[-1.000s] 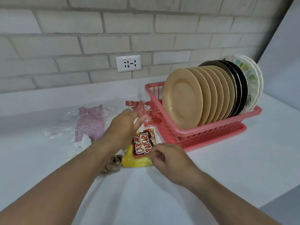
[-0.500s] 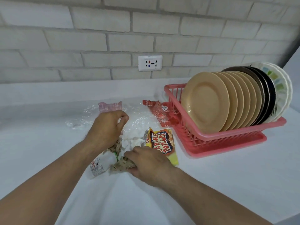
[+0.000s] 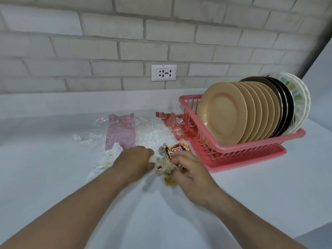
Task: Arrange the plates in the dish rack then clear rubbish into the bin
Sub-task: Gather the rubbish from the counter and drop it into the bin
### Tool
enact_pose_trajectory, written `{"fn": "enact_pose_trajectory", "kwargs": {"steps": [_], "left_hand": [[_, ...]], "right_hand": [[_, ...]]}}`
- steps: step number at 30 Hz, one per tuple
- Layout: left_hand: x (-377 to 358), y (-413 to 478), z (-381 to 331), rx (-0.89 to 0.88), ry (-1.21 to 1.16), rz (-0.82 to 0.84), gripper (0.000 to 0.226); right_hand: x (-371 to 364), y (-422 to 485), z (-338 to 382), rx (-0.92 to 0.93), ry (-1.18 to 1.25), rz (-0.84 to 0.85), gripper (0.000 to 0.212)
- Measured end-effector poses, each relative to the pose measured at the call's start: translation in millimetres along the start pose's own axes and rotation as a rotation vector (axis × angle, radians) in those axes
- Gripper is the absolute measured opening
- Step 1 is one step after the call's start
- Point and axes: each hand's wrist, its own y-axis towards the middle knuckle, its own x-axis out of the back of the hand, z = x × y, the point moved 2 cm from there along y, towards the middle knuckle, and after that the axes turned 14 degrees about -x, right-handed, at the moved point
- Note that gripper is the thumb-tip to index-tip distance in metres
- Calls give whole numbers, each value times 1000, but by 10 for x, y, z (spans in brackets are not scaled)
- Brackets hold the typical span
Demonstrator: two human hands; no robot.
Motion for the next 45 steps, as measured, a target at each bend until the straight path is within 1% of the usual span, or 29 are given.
{"fn": "enact_pose_trajectory", "kwargs": {"steps": [2,4,6,8,10,11,12,14,16,17,18,21,22,23,24,25,26,27,28,29,30,32,34,37,39,42,45], "left_hand": [[-107,71,-73,28,55,62,25],[-191,125,-111,71,59,58,32],[-236,164,-150,59,48,40,34],[-208,166,-176,46,4,11,35],[-128,152,-184,63,-46,-59,34],[-75,142,-183,73,-65,-101,32],[-23,125,-175,77,-88,-139,29],[81,68,-150,81,-166,-194,25],[169,-1,-108,84,-234,-247,29],[205,-33,-82,86,-254,-277,29],[230,-59,-57,87,-257,-299,28],[264,-111,-10,89,-227,-317,24],[264,-124,-2,94,-229,-325,24],[261,-134,4,100,-230,-331,25],[255,-145,4,107,-230,-335,25],[250,-157,4,116,-229,-334,25],[246,-167,-1,124,-227,-330,25],[242,-173,-6,128,-223,-326,25],[241,-179,-14,128,-217,-322,25],[241,-188,-22,125,-211,-317,25],[240,-195,-32,122,-209,-315,25],[235,-215,-46,120,-213,-319,25],[228,-236,-61,119,-218,-329,24],[207,-260,-102,112,-229,-337,24],[198,-276,-127,110,-245,-346,23],[184,-297,-173,107,-255,-356,23],[196,-291,-242,86,-260,-375,23]], "right_hand": [[87,-35,-22,-96,164,6,15],[169,-70,-31,-168,307,-13,16],[270,-100,-71,-228,343,-102,16],[347,-116,-136,-267,312,-184,18],[380,-114,-191,-318,300,-221,14],[375,-113,-205,-351,340,-212,12],[355,-106,-211,-382,402,-186,14],[293,-77,-216,-397,468,-126,36],[239,-32,-209,-357,397,-98,56],[221,-2,-200,-331,335,-99,58],[210,28,-192,-313,269,-108,56],[206,126,-194,-313,98,-169,39],[191,171,-198,-303,29,-172,30],[170,221,-190,-292,-67,-163,17],[138,273,-188,-288,-186,-145,10],[105,324,-196,-286,-317,-117,31],[64,372,-209,-289,-432,-72,58],[24,415,-234,-299,-543,-44,81],[-28,447,-275,-300,-636,-22,93],[-82,448,-320,-286,-699,-9,96],[-136,435,-384,-257,-750,-16,95],[-222,366,-476,-182,-787,-52,85],[-272,316,-529,-137,-747,-99,75],[-296,247,-552,-124,-653,-119,64],[-301,204,-541,-71,-598,-145,53],[-306,123,-531,-16,-633,-165,35],[-256,53,-487,-25,-645,-182,19]]}}
